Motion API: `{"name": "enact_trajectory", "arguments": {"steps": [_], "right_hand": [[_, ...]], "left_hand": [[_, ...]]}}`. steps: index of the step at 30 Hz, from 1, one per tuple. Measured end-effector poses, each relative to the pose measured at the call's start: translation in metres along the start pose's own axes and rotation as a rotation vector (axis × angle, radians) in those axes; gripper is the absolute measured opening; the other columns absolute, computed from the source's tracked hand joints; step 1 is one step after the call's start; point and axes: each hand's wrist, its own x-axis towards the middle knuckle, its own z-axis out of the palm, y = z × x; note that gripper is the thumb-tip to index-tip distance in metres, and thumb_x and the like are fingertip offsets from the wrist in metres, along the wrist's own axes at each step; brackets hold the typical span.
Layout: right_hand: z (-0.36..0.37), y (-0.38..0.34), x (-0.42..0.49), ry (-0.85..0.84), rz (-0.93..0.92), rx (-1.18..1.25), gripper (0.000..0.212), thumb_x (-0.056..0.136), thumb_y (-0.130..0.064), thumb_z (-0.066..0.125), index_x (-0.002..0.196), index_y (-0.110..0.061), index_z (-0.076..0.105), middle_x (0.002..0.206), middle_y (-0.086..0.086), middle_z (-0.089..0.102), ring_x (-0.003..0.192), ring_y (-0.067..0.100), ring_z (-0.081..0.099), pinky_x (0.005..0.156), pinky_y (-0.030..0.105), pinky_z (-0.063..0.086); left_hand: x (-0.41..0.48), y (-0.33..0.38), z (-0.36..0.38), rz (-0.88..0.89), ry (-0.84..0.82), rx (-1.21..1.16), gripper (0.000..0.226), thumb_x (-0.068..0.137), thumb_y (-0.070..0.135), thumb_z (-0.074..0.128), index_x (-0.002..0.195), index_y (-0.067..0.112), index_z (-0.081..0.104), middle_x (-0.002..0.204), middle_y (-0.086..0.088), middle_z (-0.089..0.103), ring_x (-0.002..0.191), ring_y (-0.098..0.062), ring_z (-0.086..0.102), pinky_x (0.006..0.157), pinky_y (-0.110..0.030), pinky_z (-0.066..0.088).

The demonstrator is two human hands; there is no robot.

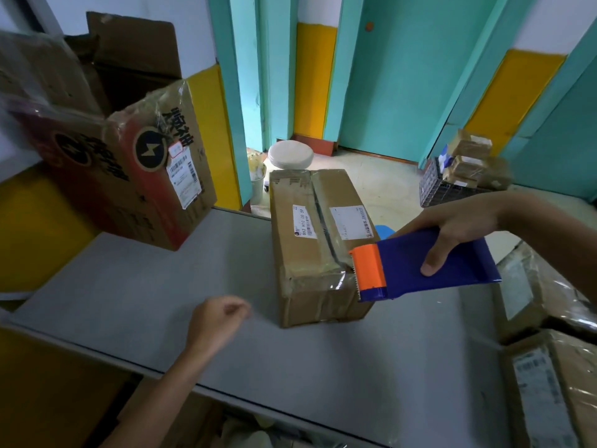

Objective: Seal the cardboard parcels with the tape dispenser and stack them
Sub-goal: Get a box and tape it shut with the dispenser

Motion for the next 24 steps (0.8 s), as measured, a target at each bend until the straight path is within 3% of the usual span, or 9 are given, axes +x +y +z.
{"name": "enact_trajectory", "arguments": {"steps": [1,3,5,7,9,12,19,24], "right_hand": [[0.001,0.001,0.001,0.004,-0.006,0.013,0.063,0.063,-0.035,0.071,0.123,-0.028,0.054,0.101,-0.009,0.07,0.089,0.013,0.068,0.084,0.033,0.055],[0.0,0.001,0.005,-0.004,-0.011,0.033,0.061,0.063,-0.033,0.071,0.122,-0.029,0.055,0.1,-0.009,0.071,0.089,0.013,0.068,0.081,0.03,0.056],[-0.002,0.001,0.006,-0.021,-0.016,0.032,0.059,0.063,-0.033,0.072,0.119,-0.031,0.055,0.099,-0.01,0.071,0.089,0.013,0.069,0.078,0.028,0.056],[-0.001,0.001,0.004,-0.031,-0.025,0.023,0.058,0.064,-0.033,0.071,0.119,-0.032,0.054,0.099,-0.011,0.07,0.09,0.013,0.068,0.075,0.026,0.055],[0.002,0.002,0.003,-0.034,-0.037,0.015,0.061,0.066,-0.033,0.071,0.123,-0.03,0.051,0.102,-0.01,0.069,0.093,0.013,0.067,0.074,0.026,0.056],[0.007,0.004,0.003,-0.023,-0.073,0.051,0.063,0.069,-0.032,0.069,0.128,-0.028,0.048,0.104,-0.012,0.068,0.095,0.011,0.066,0.08,0.031,0.057],[0.02,0.01,-0.002,-0.002,-0.157,0.094,0.063,0.072,-0.033,0.066,0.132,-0.029,0.045,0.108,-0.011,0.067,0.098,0.012,0.065,0.088,0.038,0.054],[0.015,0.045,-0.031,0.054,-0.112,0.14,0.076,0.059,-0.05,0.073,0.129,-0.04,0.048,0.113,-0.006,0.067,0.101,0.016,0.065,0.095,0.045,0.049]], "left_hand": [[0.001,0.01,-0.007,0.1,0.121,0.0,0.015,0.086,0.014,0.061,0.079,0.021,0.073,0.086,0.001,0.071,0.093,-0.023,0.065,0.069,-0.022,0.04],[-0.001,0.046,-0.019,0.422,0.389,0.061,0.02,0.09,0.018,0.053,0.103,0.016,0.068,0.105,-0.002,0.068,0.101,-0.021,0.059,0.08,-0.025,0.039],[-0.007,0.085,-0.015,0.733,0.388,0.098,0.034,0.09,0.026,0.041,0.112,0.014,0.064,0.117,-0.002,0.063,0.111,-0.019,0.053,0.093,-0.031,0.037],[-0.008,0.101,0.007,0.877,0.245,0.251,0.047,0.093,0.035,0.03,0.123,0.013,0.057,0.13,-0.004,0.056,0.125,-0.02,0.045,0.105,-0.038,0.026],[-0.001,0.094,0.03,0.942,0.166,0.504,0.057,0.099,0.044,0.018,0.128,0.013,0.055,0.134,-0.007,0.054,0.128,-0.025,0.045,0.108,-0.048,0.021],[0.022,0.078,0.03,1.001,0.157,0.67,0.065,0.1,0.048,0.012,0.118,0.012,0.063,0.12,-0.009,0.064,0.112,-0.028,0.06,0.098,-0.055,0.036],[0.038,0.073,0.02,1.139,0.212,0.667,0.06,0.1,0.048,0.017,0.123,0.013,0.06,0.122,-0.008,0.063,0.111,-0.026,0.061,0.095,-0.05,0.043],[0.043,0.073,0.015,1.142,0.228,0.627,0.06,0.099,0.049,0.018,0.122,0.015,0.061,0.122,-0.006,0.063,0.113,-0.025,0.06,0.099,-0.047,0.039]]}}
